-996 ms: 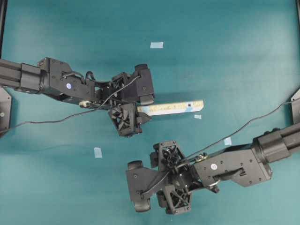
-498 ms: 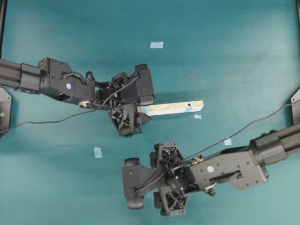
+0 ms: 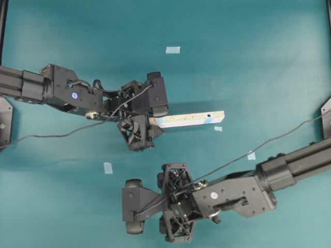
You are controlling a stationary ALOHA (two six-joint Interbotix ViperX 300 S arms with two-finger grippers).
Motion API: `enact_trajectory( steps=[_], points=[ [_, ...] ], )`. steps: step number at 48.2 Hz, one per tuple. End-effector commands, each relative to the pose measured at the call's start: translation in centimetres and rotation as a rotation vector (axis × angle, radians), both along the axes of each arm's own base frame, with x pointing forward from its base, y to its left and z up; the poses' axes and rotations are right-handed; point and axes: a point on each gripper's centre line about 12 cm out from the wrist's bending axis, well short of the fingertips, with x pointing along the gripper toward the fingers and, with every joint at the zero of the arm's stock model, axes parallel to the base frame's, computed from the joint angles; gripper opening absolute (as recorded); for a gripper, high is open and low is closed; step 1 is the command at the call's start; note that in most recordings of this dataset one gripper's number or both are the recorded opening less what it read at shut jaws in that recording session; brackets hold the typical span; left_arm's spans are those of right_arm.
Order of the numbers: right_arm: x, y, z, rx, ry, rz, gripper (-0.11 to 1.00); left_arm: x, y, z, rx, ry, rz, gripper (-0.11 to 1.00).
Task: Move the wooden board into place and insert the rod into its hole.
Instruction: 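Lower the right gripper onto the small wooden dowel and close it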
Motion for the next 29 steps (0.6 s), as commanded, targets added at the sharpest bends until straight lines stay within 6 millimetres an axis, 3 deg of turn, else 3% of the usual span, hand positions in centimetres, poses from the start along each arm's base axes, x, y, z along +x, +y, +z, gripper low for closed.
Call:
enact_trajectory(
  steps=[1, 11, 14, 22, 29],
  points=[
    [0.8, 0.8, 1.6, 0.02, -0.047, 0.009, 0.87, 0.4, 0.0, 1.8, -0.001, -0.051, 0.001, 0.62],
    [1.1, 0.9, 1.0, 0.016, -0.041, 0.011, 0.84, 0.2, -0.1, 1.7, -0.001, -0.046, 0.001, 0.62],
    [1.1, 0.9, 0.8, 0.015, -0.038, 0.01, 0.79, 0.2, -0.1, 1.7, -0.001, -0.046, 0.001, 0.62],
    [1.1, 0.9, 0.7, 0.013, -0.043, 0.013, 0.52, 0.1, -0.1, 1.7, -0.001, -0.044, 0.001, 0.62],
    [1.3, 0.9, 0.4, 0.016, -0.048, 0.013, 0.5, 0.2, -0.1, 1.7, -0.001, -0.048, 0.001, 0.62]
  ],
)
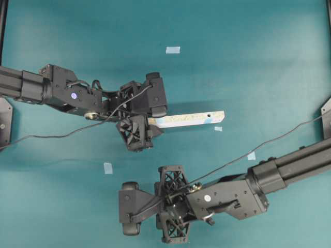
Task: Move the wooden board into place and insert the rod into its hole.
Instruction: 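Lower the right gripper onto the small wooden dowel and close it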
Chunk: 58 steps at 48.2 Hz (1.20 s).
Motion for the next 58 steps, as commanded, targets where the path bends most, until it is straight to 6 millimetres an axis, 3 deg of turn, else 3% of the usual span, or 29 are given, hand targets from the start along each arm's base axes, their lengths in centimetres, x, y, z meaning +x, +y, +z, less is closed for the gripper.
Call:
enact_trajectory(
  steps=[1, 58],
  points=[
    [0.67, 0.59, 1.75, 0.018, -0.055, 0.012, 0.5, 0.39, -0.05, 1.95, -0.002, -0.055, 0.003, 0.62],
    [0.86, -0.06, 1.08, -0.004, -0.046, 0.009, 0.43, 0.18, -0.05, 1.69, 0.001, -0.049, 0.0, 0.62]
  ],
)
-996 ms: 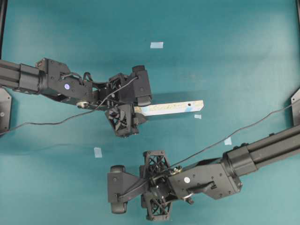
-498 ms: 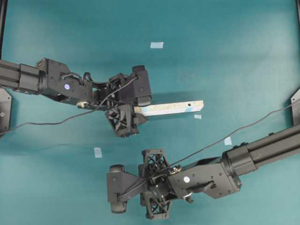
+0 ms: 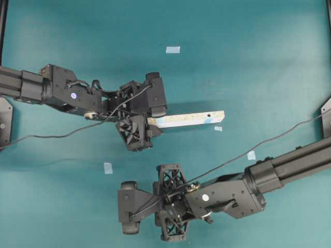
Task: Move the wooden board into place and insert the rod into its hole.
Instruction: 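Lower the right gripper onto the small wooden dowel and close it, then lift the dowel with the right gripper and carry it toward the board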
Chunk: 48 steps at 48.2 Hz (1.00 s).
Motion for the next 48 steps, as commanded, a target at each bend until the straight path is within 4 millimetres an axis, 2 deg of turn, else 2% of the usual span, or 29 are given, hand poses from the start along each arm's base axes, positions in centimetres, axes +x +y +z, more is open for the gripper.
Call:
enact_trajectory(
  steps=[1, 14, 24, 37, 48],
  points=[
    [0.6, 0.3, 1.8, 0.017, -0.041, 0.001, 0.43, 0.3, -0.1, 1.7, 0.0, -0.048, 0.0, 0.62],
    [0.3, 0.3, 1.3, 0.015, -0.01, -0.015, 0.41, 0.1, -0.1, 1.6, 0.0, -0.044, -0.002, 0.62],
    [0.1, 0.6, 1.5, 0.02, -0.005, -0.024, 0.1, 0.1, -0.1, 1.6, 0.0, -0.043, -0.002, 0.62],
    [0.0, 0.5, 2.7, 0.02, -0.022, -0.021, 0.1, 0.1, -0.1, 1.6, 0.0, -0.044, -0.002, 0.62],
    [0.2, 0.1, 5.0, -0.015, -0.089, 0.01, 0.1, 0.1, -0.1, 1.6, 0.0, -0.044, -0.002, 0.62]
  ],
)
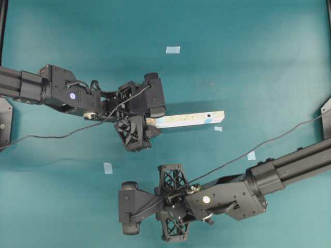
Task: Move the wooden board into place and insert the rod into its hole.
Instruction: 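Lift the dowel with the right gripper and carry it toward the board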
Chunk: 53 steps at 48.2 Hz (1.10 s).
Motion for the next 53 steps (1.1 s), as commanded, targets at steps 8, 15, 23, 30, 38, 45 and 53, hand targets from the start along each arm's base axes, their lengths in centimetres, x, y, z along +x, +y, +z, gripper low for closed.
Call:
enact_trajectory(
  steps=[8, 15, 23, 30, 38, 45, 53],
  points=[
    [0.5, -0.6, 5.9, -0.002, -0.141, 0.025, 0.1, 0.4, 0.0, 1.7, 0.001, -0.051, 0.0, 0.62],
    [0.5, -0.8, 6.5, 0.019, -0.187, 0.026, 0.1, 0.4, 0.0, 1.7, 0.001, -0.051, 0.0, 0.62],
    [0.1, -1.6, 7.1, 0.062, -0.263, 0.029, 0.1, 0.4, 0.0, 1.8, 0.001, -0.052, 0.0, 0.62],
    [-1.2, -3.0, 8.1, 0.096, -0.33, 0.027, 0.1, 0.4, 0.0, 1.8, 0.001, -0.052, 0.0, 0.62],
    [-3.2, -4.5, 8.8, 0.109, -0.368, 0.025, 0.1, 0.4, 0.0, 1.8, 0.001, -0.052, 0.0, 0.62],
    [-4.6, -5.6, 9.7, 0.113, -0.399, 0.022, 0.1, 0.4, 0.0, 1.9, 0.0, -0.054, 0.001, 0.62],
    [-5.7, -8.0, 11.4, 0.111, -0.479, 0.003, 0.1, 0.4, 0.0, 1.9, 0.0, -0.054, 0.001, 0.62]
  ],
)
